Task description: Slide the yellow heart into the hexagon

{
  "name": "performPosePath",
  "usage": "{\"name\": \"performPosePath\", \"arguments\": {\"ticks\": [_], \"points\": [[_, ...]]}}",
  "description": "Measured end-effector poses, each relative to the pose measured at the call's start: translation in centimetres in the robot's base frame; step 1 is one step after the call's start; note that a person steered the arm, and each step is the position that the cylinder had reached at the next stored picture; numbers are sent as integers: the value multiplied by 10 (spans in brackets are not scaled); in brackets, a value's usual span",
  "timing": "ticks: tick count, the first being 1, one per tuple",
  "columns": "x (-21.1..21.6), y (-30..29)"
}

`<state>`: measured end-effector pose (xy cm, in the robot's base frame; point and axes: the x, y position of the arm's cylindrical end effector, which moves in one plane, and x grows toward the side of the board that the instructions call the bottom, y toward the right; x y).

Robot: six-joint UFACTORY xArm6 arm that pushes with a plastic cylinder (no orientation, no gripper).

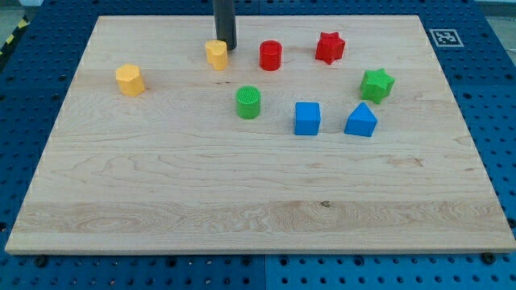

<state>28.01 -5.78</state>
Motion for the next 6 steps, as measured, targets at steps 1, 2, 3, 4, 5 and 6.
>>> {"name": "performPosePath", "arguments": {"ticks": [1, 2, 3, 4, 5, 6], "points": [[14, 0], [23, 0], [37, 0], [50, 0], [57, -2], [59, -18]]}}
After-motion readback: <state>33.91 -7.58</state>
